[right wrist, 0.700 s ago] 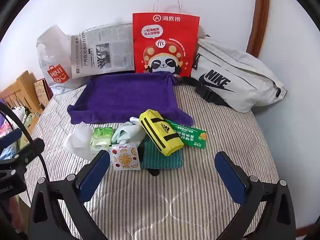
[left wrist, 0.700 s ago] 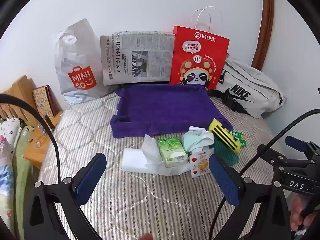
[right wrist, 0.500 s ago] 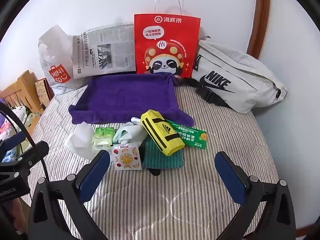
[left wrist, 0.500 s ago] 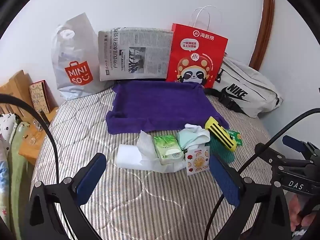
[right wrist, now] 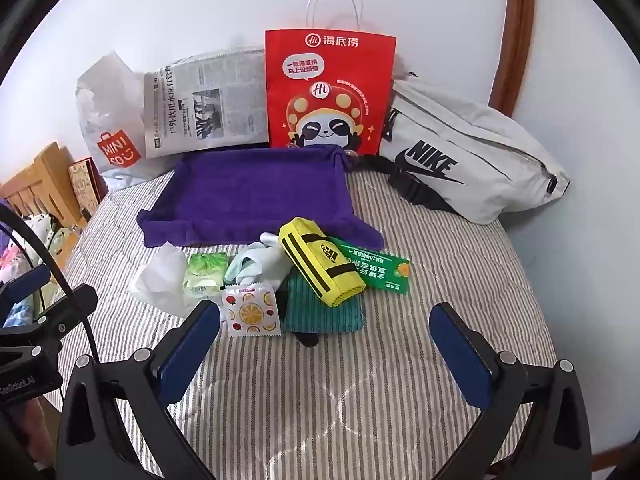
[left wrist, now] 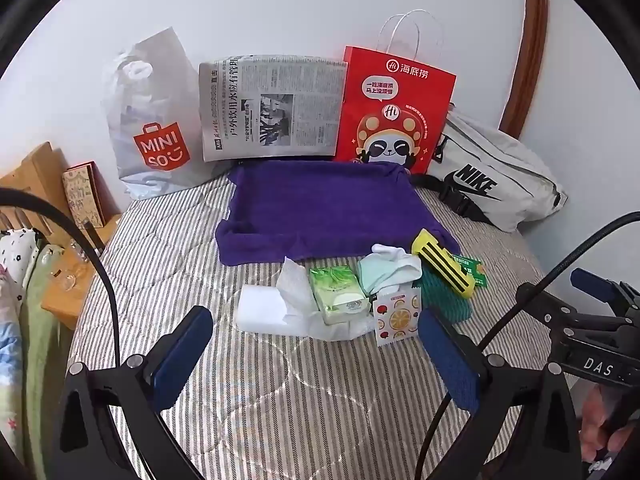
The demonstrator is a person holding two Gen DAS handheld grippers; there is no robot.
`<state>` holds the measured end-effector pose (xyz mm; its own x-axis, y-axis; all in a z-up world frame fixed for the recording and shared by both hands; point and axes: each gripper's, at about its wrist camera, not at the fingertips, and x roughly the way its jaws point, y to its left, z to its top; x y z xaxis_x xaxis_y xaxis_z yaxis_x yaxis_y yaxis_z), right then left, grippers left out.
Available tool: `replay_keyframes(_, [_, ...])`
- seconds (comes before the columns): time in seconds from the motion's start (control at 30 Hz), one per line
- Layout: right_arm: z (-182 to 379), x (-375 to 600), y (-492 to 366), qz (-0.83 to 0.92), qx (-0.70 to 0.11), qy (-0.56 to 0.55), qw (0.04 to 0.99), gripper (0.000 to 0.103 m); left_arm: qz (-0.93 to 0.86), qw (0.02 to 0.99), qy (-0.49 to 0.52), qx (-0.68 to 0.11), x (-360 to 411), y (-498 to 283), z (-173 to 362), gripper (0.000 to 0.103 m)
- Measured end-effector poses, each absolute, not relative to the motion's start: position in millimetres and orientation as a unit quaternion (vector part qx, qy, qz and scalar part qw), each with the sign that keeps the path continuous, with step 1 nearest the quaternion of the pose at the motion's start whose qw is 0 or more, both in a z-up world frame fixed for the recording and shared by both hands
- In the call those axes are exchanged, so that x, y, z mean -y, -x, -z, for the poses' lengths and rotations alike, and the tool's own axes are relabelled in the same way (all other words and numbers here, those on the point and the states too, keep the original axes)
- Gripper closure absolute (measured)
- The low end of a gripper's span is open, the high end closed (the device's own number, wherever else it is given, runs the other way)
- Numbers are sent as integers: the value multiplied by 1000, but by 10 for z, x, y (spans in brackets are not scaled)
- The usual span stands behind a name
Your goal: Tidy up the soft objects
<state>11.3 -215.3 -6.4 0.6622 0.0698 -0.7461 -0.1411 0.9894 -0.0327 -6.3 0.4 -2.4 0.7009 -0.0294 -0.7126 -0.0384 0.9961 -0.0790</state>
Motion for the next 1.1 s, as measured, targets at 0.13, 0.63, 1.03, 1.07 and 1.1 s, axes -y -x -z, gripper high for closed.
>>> replay_keyframes(0.13, [63,2166,-91,-58,-404,43,912,0,-3,921,43,-386,2,73,34,0])
replay_keyframes(0.63, [100,2145,-121,-59,-410,43,909,0,-7,918,47,-394,-52,74,103,0])
replay_keyframes(1.03, [132,2083,-135,-58,-414,49,907,0,-7,916,48,-398,-78,69,131,0])
replay_keyframes(1.07, [136,2083,-139,-58,-414,50,907,0,-7,916,48,-398,-80,72,134,0])
replay_keyframes(1.1, [139,2078,-140,-57,-415,50,907,0,-8,916,48,-398,-73,67,131,0])
